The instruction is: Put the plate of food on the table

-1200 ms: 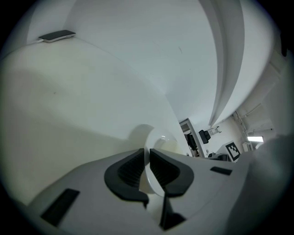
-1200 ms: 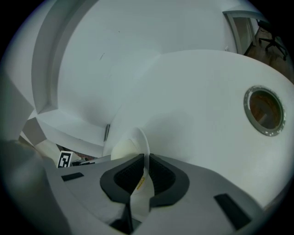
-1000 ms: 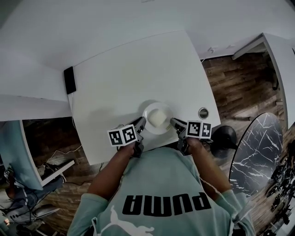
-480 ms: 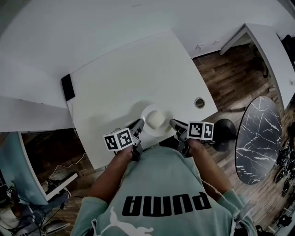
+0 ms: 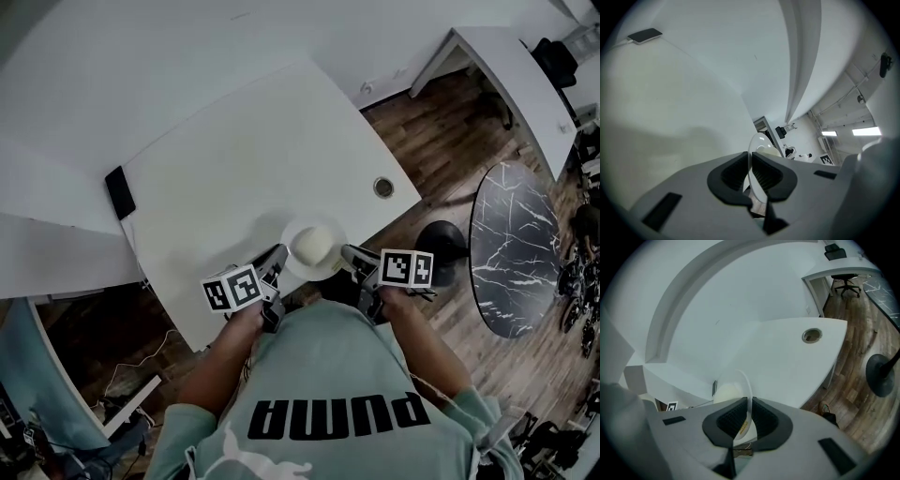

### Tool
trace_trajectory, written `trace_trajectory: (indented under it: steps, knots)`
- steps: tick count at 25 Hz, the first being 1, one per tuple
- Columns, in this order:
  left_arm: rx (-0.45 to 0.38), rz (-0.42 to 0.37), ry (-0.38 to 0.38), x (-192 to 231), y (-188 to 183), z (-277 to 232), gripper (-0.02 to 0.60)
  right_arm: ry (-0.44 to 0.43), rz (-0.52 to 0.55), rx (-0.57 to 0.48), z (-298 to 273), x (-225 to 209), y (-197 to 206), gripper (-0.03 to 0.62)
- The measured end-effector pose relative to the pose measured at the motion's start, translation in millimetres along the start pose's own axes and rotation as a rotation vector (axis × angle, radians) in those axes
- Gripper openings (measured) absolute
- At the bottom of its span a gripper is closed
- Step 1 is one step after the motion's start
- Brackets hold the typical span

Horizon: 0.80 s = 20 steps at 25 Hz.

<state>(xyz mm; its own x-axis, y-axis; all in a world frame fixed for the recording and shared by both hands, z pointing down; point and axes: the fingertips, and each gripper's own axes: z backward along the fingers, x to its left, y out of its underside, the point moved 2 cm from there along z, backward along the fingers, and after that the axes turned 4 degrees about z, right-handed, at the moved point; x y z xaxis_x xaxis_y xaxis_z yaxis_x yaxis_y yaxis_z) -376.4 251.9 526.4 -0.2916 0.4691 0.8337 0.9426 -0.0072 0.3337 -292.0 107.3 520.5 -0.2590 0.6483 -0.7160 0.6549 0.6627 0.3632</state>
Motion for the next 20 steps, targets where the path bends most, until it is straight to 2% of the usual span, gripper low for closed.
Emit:
trace_trajectory:
  steps: [11, 20]
  knots:
    - [0.070, -0.058, 0.086, -28.7, 9.8, -12.7, 0.031, 0.049, -0.060, -0.105, 36.3, -8.0, 8.6, 0.038]
    - [0.167, -0.094, 0.134, -62.3, 43.5, -40.5, 0.031, 0.091, -0.116, -0.202, 88.2, -34.4, 15.0, 0.038]
